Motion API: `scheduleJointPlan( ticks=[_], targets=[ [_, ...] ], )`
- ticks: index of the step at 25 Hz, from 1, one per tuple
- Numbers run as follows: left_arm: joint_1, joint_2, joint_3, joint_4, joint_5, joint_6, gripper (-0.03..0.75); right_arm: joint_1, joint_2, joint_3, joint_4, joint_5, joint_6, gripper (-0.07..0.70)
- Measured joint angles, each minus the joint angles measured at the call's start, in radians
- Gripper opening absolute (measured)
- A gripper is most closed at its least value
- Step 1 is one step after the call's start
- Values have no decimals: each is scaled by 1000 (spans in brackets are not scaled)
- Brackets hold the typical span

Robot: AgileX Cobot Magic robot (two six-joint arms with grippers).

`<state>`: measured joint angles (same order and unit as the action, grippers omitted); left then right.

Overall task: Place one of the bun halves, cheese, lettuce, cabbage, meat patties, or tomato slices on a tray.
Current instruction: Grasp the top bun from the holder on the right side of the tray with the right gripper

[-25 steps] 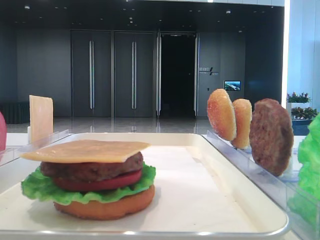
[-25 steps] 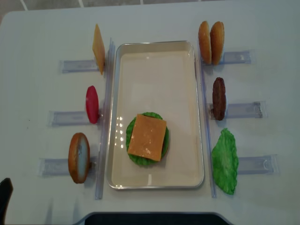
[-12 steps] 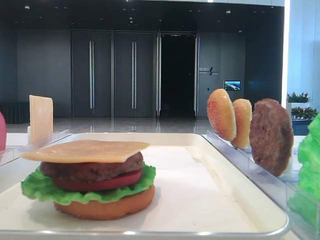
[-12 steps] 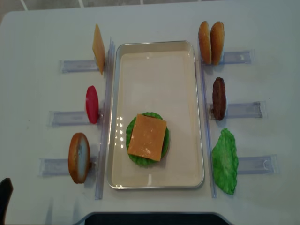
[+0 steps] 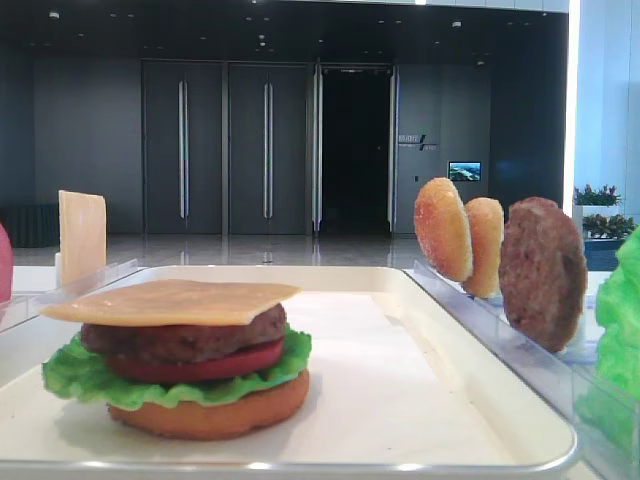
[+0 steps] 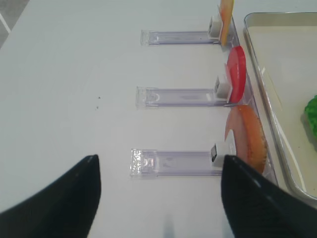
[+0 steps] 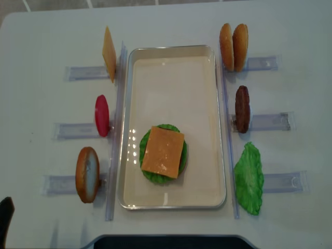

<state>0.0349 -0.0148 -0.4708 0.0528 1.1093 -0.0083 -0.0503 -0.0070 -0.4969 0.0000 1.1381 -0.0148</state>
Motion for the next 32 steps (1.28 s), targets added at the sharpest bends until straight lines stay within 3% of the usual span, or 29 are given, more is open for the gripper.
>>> scheduleJointPlan(
  ticks=[22,32],
  targets=[
    [0,0,0,0,0,0,578,0,8,0,0,0,0,459],
    [0,0,0,0,0,0,578,1,400,-70,13,22,0,459]
  ],
)
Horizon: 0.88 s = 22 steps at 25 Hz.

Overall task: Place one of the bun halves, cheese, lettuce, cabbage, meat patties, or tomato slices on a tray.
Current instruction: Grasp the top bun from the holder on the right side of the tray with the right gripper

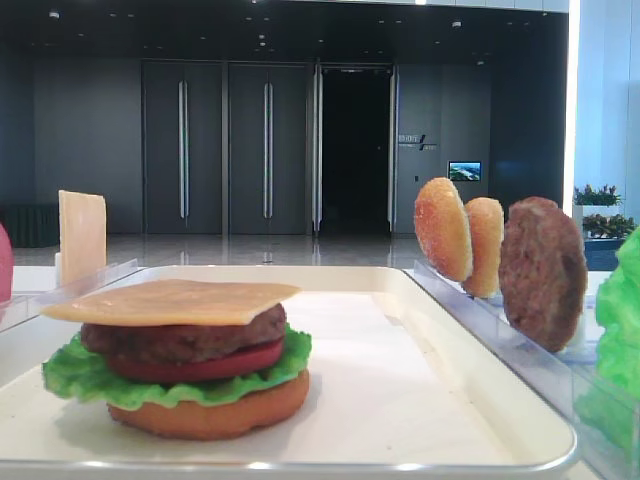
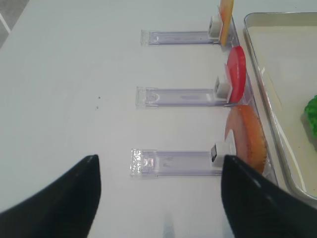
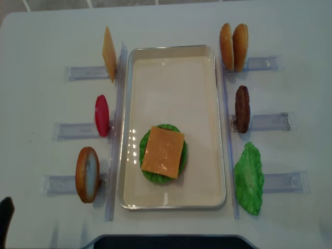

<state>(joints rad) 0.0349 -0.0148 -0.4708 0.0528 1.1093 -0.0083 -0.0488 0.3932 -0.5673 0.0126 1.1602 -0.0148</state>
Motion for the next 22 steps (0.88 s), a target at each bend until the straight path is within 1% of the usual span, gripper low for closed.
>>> scheduleJointPlan(
  ticks=[6,12,22],
  targets=[
    [0,0,0,0,0,0,578,39,272,-130,58,23,0,459],
    [0,0,0,0,0,0,578,53,569,-299,62,41,-10,459],
    [0,0,0,0,0,0,578,53,903,-590,62,54,-19,459]
  ],
)
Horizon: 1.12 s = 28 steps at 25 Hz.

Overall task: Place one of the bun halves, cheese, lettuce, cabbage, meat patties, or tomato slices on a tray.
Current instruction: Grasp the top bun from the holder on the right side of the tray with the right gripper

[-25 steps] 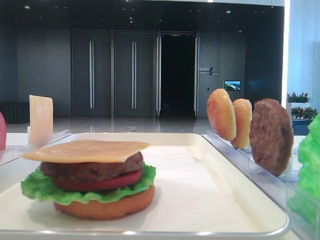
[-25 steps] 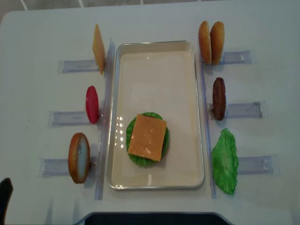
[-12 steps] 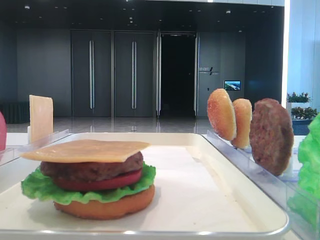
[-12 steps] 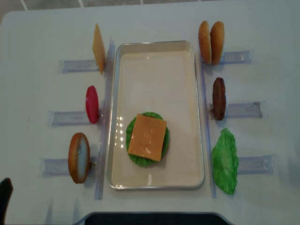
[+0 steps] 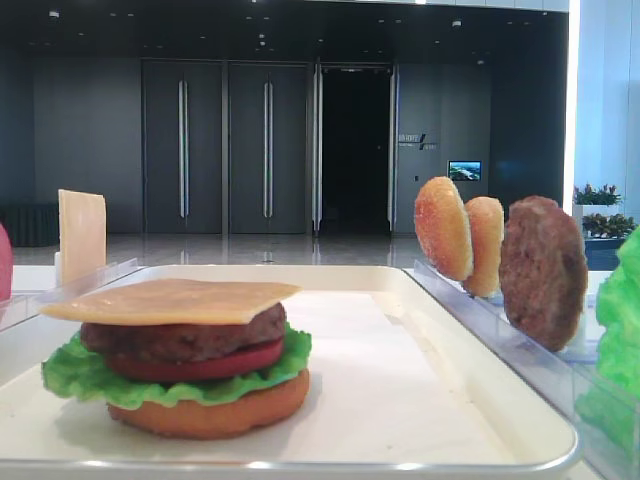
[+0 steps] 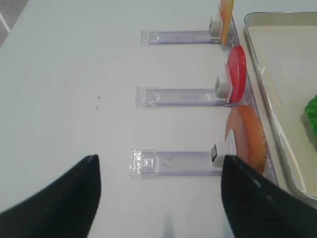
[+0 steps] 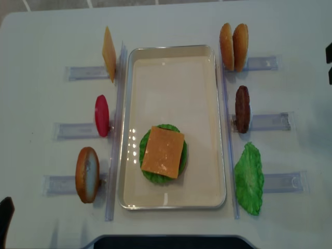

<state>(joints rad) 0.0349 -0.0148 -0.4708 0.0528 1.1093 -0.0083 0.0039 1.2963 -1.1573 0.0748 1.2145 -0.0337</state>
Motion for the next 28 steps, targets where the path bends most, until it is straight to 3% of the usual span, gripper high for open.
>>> scheduleJointPlan(
  ticks=[13,22,28],
  targets=[
    [0,0,0,0,0,0,578,1,377,-381,57,7,-27,459],
    [0,0,0,0,0,0,578,20,537,-480,113,7,-45,459],
    [0,0,0,0,0,0,578,39,561,-486,140,7,-44,459]
  ],
)
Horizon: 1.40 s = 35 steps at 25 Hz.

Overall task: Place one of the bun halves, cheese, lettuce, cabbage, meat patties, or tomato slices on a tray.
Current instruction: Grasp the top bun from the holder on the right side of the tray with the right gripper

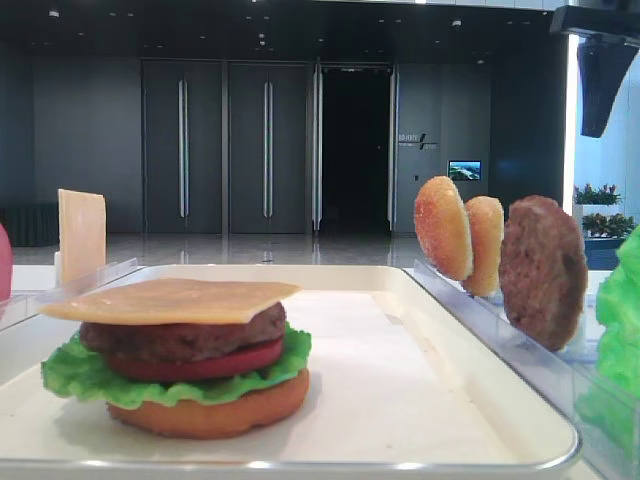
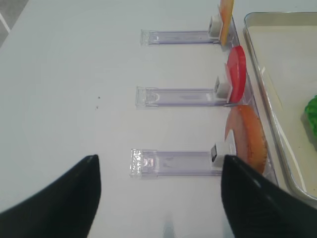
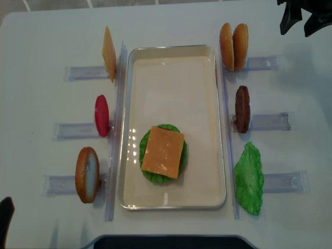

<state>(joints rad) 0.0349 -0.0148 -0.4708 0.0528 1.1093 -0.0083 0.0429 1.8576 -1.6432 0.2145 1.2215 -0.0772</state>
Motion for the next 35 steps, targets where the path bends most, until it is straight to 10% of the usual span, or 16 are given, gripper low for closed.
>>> scheduleJointPlan(
  ticks=[8,19,35],
  targets=[
    [0,0,0,0,0,0,578,156,0,-1,8,-8,105,459],
    [0,0,0,0,0,0,578,375,0,-1,26,-163,171,459],
    [0,0,0,0,0,0,578,365,42,-1,6,-279,193,459]
  ],
)
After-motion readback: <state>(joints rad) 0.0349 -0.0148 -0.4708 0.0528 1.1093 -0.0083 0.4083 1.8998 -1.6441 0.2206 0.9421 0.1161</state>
